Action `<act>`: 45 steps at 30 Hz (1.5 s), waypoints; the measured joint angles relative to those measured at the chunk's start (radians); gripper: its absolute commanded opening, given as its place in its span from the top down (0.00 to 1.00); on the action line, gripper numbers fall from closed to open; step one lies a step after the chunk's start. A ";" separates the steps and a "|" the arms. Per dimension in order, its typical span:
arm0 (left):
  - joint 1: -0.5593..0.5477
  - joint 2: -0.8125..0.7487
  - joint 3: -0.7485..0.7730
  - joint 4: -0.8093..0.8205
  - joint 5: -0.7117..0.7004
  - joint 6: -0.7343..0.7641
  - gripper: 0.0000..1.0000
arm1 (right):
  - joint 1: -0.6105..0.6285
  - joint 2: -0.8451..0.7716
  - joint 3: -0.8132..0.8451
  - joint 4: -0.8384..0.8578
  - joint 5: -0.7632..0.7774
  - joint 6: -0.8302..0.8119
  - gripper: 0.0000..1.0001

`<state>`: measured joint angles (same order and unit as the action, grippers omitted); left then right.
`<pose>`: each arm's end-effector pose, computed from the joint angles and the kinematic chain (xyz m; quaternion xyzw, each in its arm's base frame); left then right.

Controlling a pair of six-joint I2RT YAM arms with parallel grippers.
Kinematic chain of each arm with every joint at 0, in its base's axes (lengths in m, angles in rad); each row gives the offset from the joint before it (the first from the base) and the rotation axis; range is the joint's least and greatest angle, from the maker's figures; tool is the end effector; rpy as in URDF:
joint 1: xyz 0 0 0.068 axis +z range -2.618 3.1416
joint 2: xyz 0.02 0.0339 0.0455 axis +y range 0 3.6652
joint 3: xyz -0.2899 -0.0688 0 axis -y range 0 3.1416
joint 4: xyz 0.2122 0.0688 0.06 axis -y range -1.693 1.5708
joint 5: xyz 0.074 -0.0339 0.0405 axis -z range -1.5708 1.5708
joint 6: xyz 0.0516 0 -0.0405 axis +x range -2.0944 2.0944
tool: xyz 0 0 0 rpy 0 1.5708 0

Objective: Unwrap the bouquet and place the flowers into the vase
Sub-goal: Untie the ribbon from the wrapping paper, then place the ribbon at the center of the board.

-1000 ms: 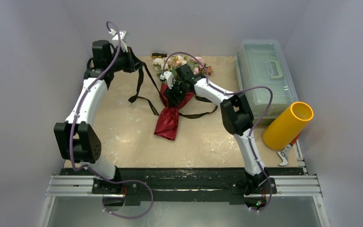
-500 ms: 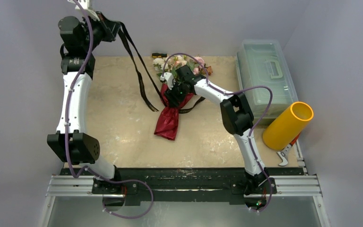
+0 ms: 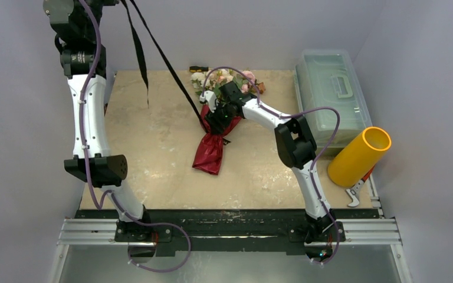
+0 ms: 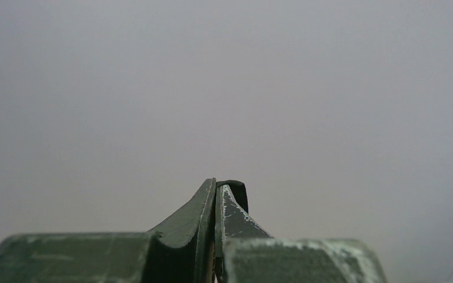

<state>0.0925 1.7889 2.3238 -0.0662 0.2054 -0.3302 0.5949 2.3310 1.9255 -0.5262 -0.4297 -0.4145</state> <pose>0.3453 0.0215 0.6126 -0.0239 0.5276 -0.1538 0.8351 0.4108 0.3039 0.1980 -0.5071 0.7795 0.2292 0.2874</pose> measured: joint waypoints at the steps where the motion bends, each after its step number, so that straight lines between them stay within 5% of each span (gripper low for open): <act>1: 0.000 0.008 0.019 0.005 -0.011 0.000 1.00 | 0.000 0.000 0.000 0.000 0.000 0.000 0.38; 27: 0.005 0.048 0.236 0.162 -0.272 0.064 1.00 | 0.000 -0.005 -0.015 0.013 -0.007 -0.025 0.34; 37: 0.005 0.002 -0.024 0.128 0.048 -0.077 1.00 | 0.000 -0.066 -0.016 -0.006 -0.068 0.017 0.26; 45: 0.005 0.000 -0.268 0.211 0.365 -0.308 1.00 | 0.000 -0.308 -0.007 0.188 -0.178 0.241 0.02</act>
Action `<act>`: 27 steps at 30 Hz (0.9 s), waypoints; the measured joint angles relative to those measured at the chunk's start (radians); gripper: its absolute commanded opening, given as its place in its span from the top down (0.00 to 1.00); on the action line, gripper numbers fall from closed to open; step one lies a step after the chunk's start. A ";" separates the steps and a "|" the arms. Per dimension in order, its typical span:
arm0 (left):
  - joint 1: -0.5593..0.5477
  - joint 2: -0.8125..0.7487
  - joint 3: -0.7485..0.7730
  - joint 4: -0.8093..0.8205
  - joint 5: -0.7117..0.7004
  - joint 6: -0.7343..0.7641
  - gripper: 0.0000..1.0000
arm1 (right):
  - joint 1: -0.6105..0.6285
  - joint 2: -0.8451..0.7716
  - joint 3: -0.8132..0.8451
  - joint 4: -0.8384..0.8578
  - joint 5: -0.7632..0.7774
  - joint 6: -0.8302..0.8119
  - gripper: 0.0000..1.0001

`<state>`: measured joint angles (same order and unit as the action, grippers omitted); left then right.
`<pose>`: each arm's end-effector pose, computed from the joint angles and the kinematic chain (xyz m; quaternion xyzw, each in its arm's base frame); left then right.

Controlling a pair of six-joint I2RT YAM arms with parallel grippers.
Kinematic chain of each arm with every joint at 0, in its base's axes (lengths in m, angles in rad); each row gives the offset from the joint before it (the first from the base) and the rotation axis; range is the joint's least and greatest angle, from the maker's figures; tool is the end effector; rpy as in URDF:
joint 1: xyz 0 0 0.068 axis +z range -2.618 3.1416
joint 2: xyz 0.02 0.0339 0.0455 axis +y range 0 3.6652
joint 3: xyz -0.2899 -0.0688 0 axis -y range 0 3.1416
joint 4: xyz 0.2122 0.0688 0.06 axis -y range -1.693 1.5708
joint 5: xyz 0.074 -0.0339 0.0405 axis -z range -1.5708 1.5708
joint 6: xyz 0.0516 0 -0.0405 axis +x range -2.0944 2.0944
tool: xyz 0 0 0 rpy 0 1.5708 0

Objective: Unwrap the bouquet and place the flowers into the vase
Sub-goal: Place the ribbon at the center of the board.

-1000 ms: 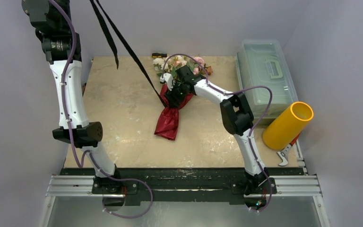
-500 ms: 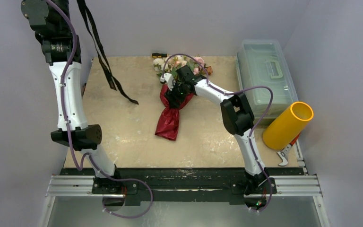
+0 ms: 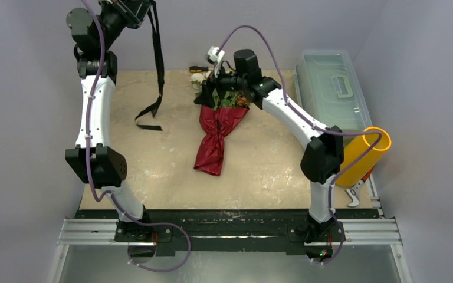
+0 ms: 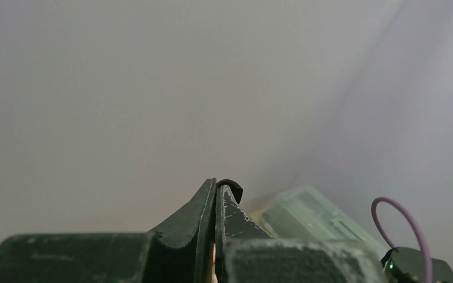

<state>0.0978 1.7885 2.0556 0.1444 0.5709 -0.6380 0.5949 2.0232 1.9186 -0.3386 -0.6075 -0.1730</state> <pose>0.3800 0.0093 0.5574 0.0308 0.5751 -0.3629 0.7325 0.3720 0.2873 0.3618 -0.4503 0.6879 0.3540 0.4457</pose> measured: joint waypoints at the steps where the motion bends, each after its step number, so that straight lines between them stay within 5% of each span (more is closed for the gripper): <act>1: 0.000 0.000 -0.007 0.021 0.026 -0.040 1.00 | 0.000 -0.028 0.002 0.057 -0.016 0.041 0.02; 7: -0.005 0.000 -0.004 0.213 0.144 -0.277 1.00 | 0.001 -0.078 0.042 0.390 -0.100 0.239 0.02; 13: -0.030 0.002 0.006 0.340 0.217 -0.430 1.00 | 0.006 0.044 0.173 0.553 -0.152 0.335 0.06; 25: -0.055 0.008 0.097 0.324 0.230 -0.420 1.00 | 0.034 0.178 0.163 0.632 -0.200 0.384 0.62; 26: -0.055 0.006 0.097 0.308 0.220 -0.401 1.00 | 0.034 0.168 0.131 0.639 -0.201 0.381 0.70; 27: -0.055 0.004 0.097 0.294 0.212 -0.388 1.00 | 0.034 0.161 0.100 0.642 -0.204 0.379 0.90</act>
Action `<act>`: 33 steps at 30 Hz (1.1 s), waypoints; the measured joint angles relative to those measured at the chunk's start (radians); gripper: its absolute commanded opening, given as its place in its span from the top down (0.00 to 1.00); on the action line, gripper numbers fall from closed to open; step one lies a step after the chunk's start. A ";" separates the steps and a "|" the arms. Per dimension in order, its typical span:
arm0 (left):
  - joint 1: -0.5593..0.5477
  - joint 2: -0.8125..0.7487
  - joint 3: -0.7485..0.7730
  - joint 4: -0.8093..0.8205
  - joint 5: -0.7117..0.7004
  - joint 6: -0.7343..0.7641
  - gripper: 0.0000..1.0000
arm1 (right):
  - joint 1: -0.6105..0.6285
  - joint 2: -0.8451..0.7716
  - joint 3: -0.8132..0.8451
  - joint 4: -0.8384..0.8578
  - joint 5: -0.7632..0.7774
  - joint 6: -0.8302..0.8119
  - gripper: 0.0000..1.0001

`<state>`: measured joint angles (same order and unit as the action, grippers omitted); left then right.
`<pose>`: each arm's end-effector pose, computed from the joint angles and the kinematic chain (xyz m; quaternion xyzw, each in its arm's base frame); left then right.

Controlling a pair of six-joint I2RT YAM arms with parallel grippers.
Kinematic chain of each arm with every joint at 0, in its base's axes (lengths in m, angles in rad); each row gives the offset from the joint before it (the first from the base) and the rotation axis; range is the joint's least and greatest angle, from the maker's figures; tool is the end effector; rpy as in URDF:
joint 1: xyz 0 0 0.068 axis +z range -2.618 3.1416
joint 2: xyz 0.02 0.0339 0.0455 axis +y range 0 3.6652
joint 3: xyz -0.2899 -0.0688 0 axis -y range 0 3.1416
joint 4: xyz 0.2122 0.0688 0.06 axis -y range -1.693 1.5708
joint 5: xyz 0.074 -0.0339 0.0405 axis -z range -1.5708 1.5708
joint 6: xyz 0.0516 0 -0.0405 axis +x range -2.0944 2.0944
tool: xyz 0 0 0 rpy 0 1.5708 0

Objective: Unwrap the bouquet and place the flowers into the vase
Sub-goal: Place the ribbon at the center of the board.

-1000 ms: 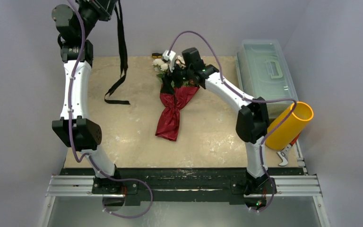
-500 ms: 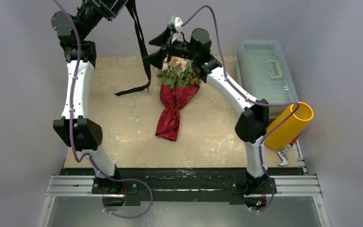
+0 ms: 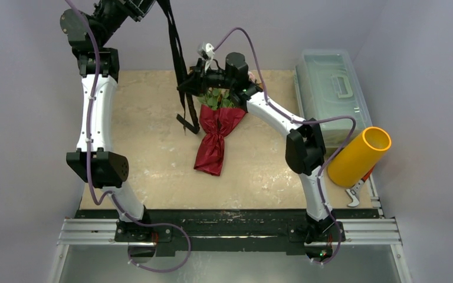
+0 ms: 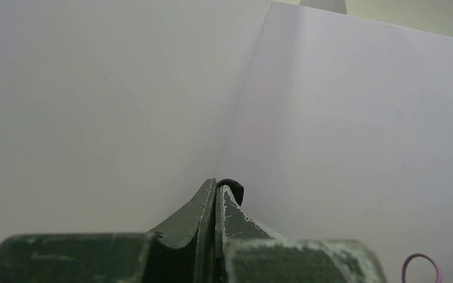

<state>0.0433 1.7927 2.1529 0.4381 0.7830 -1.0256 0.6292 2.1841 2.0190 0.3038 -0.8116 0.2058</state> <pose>0.3397 -0.0217 0.6064 0.1268 0.4797 -0.5306 0.6872 0.3939 0.3330 0.3900 -0.4179 0.5271 0.5179 0.5285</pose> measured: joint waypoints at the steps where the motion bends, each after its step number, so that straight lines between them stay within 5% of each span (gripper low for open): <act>1: 0.000 -0.002 0.000 -0.018 -0.011 0.018 1.00 | 0.000 -0.005 -0.027 0.005 -0.003 -0.002 1.00; 14: 0.025 -0.045 -0.060 -0.336 -0.267 0.307 0.99 | -0.013 -0.158 -0.148 -0.040 -0.007 0.004 1.00; 18: 0.026 -0.046 -0.166 -0.363 -0.233 0.343 0.54 | -0.049 -0.265 -0.115 -0.065 0.028 0.023 1.00; 24: 0.019 -0.024 -0.333 -0.362 -0.119 0.338 0.13 | -0.167 -0.314 0.086 -0.142 0.100 0.045 1.00; 28: 0.002 -0.002 -0.365 -0.367 -0.080 0.343 0.03 | -0.233 -0.319 0.223 -0.254 0.150 0.024 1.00; 33: -0.007 0.002 -0.366 -0.392 -0.074 0.387 0.00 | -0.296 -0.416 0.195 -0.433 0.204 -0.049 1.00</act>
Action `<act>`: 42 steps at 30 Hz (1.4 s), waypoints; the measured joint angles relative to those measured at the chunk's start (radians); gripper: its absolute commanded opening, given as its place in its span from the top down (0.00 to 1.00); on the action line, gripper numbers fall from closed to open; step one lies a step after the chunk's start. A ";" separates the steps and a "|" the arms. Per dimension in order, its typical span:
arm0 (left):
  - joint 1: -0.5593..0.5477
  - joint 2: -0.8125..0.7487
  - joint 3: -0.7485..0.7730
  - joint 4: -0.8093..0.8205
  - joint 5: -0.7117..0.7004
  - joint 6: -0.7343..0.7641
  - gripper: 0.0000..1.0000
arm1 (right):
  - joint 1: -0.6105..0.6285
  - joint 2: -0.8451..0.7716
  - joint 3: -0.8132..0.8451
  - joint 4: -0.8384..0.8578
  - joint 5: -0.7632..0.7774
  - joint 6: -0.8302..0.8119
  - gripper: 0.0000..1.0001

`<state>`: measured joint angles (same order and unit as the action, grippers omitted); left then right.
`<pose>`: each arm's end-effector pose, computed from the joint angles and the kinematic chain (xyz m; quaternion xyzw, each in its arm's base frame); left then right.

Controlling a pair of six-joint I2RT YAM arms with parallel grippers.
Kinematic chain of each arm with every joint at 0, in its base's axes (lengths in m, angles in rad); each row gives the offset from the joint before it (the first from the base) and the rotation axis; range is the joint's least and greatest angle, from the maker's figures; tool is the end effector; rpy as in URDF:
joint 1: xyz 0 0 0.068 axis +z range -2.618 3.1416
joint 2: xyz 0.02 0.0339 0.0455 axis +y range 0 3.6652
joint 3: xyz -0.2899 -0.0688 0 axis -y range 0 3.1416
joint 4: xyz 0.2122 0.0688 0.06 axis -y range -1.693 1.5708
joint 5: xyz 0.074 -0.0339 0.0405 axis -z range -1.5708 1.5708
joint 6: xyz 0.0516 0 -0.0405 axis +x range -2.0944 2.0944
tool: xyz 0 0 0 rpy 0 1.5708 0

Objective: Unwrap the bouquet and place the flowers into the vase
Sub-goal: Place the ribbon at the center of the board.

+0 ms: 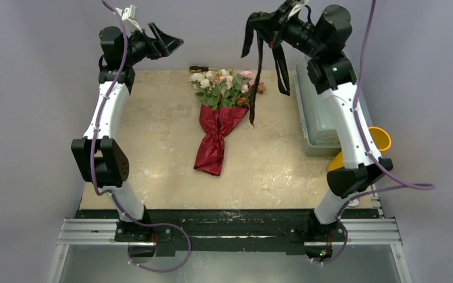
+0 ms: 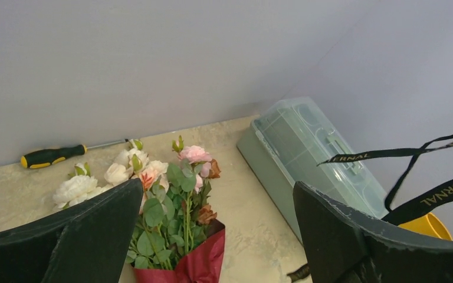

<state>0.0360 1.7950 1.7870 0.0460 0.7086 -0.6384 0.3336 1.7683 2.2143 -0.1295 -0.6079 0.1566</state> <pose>0.4112 -0.0188 0.4587 0.0207 0.6965 -0.4302 0.5739 0.3239 0.1434 0.5796 -0.2909 0.5363 0.3579 0.7069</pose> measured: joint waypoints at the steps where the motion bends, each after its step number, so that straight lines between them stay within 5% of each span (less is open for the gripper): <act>1: 0.000 0.000 -0.002 -0.004 0.000 0.008 0.00 | -0.008 -0.043 -0.038 -0.048 0.018 -0.030 1.00; 7: -0.007 0.002 -0.036 -0.025 0.002 0.058 0.00 | -0.039 -0.222 -0.204 -0.261 0.108 -0.190 1.00; 17: -0.052 0.002 -0.090 -0.136 -0.011 0.203 0.00 | -0.055 -0.221 -0.323 -0.607 0.307 -0.426 1.00; 33: -0.124 -0.047 -0.269 -0.321 -0.124 0.505 0.00 | -0.054 -0.216 -0.977 -0.673 0.521 -0.753 1.00; 35: -0.125 -0.063 -0.299 -0.333 -0.136 0.533 0.00 | -0.054 -0.216 -1.038 -0.675 0.547 -0.781 0.86; 38: -0.134 -0.082 -0.337 -0.360 -0.168 0.574 0.00 | -0.054 -0.215 -1.080 -0.687 0.575 -0.811 0.46; 42: -0.172 -0.099 -0.386 -0.381 -0.231 0.626 0.00 | -0.054 -0.215 -1.069 -0.695 0.600 -0.822 0.30</act>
<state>-0.1364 1.6962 1.4006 -0.3347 0.4778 -0.0124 0.2794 1.5536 1.1450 -0.8246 -0.0082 -0.6659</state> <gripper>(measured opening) 0.996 0.623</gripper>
